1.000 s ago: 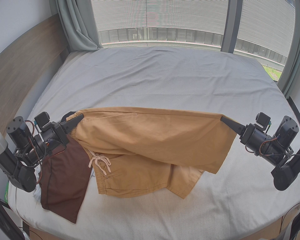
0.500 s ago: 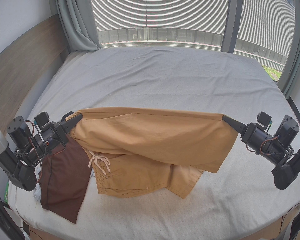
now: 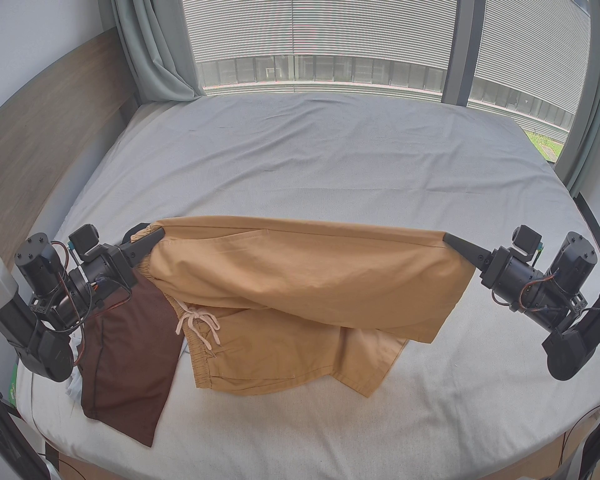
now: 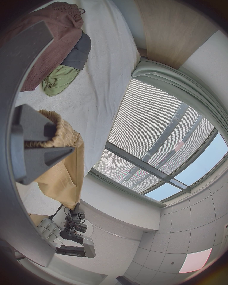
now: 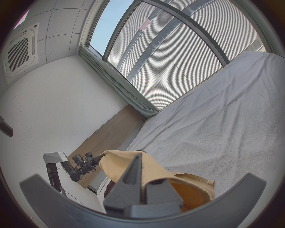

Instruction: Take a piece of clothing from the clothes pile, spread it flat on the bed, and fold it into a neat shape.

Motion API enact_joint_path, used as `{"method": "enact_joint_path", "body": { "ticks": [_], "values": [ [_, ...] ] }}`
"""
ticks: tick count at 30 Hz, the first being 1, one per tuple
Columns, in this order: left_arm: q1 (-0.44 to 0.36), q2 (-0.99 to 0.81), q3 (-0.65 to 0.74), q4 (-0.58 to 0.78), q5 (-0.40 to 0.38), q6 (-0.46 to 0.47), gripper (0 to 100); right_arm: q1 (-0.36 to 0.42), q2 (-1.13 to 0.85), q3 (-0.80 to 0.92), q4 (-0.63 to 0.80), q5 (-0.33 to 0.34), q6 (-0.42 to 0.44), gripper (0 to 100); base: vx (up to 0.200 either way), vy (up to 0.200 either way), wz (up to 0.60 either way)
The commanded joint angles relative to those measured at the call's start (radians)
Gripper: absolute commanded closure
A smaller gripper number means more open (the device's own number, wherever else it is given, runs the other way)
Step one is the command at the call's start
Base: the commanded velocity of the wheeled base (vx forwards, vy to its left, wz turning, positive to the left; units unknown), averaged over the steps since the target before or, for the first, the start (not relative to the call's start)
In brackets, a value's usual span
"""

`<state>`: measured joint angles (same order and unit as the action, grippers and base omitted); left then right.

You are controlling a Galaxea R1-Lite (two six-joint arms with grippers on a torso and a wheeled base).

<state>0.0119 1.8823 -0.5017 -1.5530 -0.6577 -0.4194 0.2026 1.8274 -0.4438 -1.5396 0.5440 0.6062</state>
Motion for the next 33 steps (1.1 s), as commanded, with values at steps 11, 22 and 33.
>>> {"method": "enact_joint_path", "body": {
  "ticks": [11,22,33],
  "values": [
    [0.006,0.024,0.003,-0.001,0.004,-0.002,100,0.011,0.004,-0.027,-0.001,-0.004,-0.003,100,0.000,0.000,0.00],
    [0.000,0.078,-0.060,-0.001,0.038,-0.001,100,-0.015,0.130,-0.154,-0.001,-0.006,-0.002,100,0.000,0.000,0.00],
    [-0.003,0.169,-0.146,-0.001,0.087,-0.012,100,-0.031,0.207,-0.262,-0.001,-0.004,0.000,100,0.000,0.000,0.00]
  ]
}}
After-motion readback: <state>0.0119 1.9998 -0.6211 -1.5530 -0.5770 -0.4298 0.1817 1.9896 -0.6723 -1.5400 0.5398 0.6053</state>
